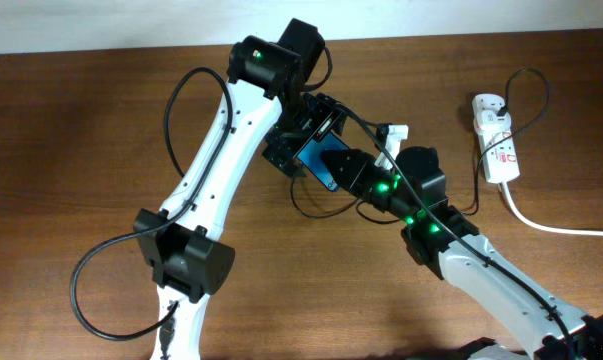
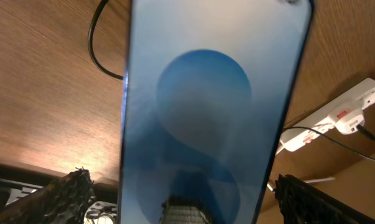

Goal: Plug charger to phone and switch on socket

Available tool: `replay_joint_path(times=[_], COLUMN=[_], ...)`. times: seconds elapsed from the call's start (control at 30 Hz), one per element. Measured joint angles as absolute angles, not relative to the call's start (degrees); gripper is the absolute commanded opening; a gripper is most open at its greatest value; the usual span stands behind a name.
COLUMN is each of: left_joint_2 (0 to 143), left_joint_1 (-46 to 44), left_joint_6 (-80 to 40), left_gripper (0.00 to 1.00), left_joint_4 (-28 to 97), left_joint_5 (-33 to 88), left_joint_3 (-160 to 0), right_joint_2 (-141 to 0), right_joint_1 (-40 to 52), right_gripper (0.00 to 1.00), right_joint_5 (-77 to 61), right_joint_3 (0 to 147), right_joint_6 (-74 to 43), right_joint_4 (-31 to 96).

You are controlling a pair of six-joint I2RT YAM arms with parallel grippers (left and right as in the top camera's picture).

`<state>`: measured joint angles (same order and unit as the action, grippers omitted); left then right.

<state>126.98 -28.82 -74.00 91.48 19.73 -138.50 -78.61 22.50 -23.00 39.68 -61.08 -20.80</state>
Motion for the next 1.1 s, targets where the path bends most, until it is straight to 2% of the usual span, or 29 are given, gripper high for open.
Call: replay_joint_path(times=[0.1, 0.17, 0.2, 0.3, 0.37, 0.43, 0.47, 0.5, 0.57, 0.73, 0.87, 0.97, 1.1], left_joint_2=[126.98, 126.98, 127.00, 126.98, 126.98, 126.98, 126.98, 126.98, 126.98, 126.98, 126.98, 126.98, 126.98], left_joint_1=[-28.82, -28.82, -28.82, -28.82, -28.51, -27.11, -25.85, -24.40, -21.78, -18.59, -18.59, -18.57, -18.57], left_joint_6=[-74.00, -74.00, -74.00, -73.65, -70.74, -64.79, -61.82, -57.95, -46.15, -18.63, -6.61, -1.28, 0.91], left_gripper=[0.99, 1.00, 0.94, 0.93, 0.98, 1.00, 0.98, 0.89, 0.86, 0.91, 0.92, 0.88, 0.89], left_joint_4=[91.46, 91.48, 91.48, 91.42, 90.91, 90.56, 90.56, 90.48, 88.73, 86.06, 86.94, 87.09, 83.09], left_joint_5=[19.75, 19.75, 19.73, 17.93, 16.71, 16.45, 16.43, 16.51, 19.49, 33.61, 40.38, 44.77, 54.68], left_joint_3=[-138.54, -138.54, -138.54, -138.56, -138.56, -138.56, -138.56, -138.56, -138.56, -138.65, -138.65, -138.65, -138.67], right_joint_2=[-78.61, -78.61, -78.67, -78.72, -78.72, -78.74, -78.76, -78.76, -78.70, -70.67, -55.46, -45.67, -42.59], right_joint_1=[22.50, 22.50, 22.50, 22.55, 22.37, 20.25, 18.48, 16.21, 12.01, 3.38, -9.37, -19.22, -19.77], right_gripper=[0.21, 0.04, 0.04, 0.04, 0.04, 0.04, 0.04, 0.04, 0.04, 0.04, 0.04, 0.04, 0.04], right_joint_5=[-23.00, -23.00, -23.14, -23.40, -23.40, -25.06, -26.06, -27.66, -30.79, -38.81, -43.55, -47.48, -47.20], right_joint_3=[39.68, 39.68, 39.68, 39.64, 39.64, 39.64, 39.64, 39.64, 39.64, 39.64, 39.68, 39.64, 39.64], right_joint_6=[-61.06, -61.08, -61.01, -61.04, -60.95, -60.86, -60.82, -60.38, -59.77, -59.53, -57.21, -55.18, -58.37], right_joint_4=[-21.26, -21.21, -21.41, -20.62, -18.33, -16.19, -15.90, -15.77, -15.40, -11.86, 1.91, 10.63, 10.79])
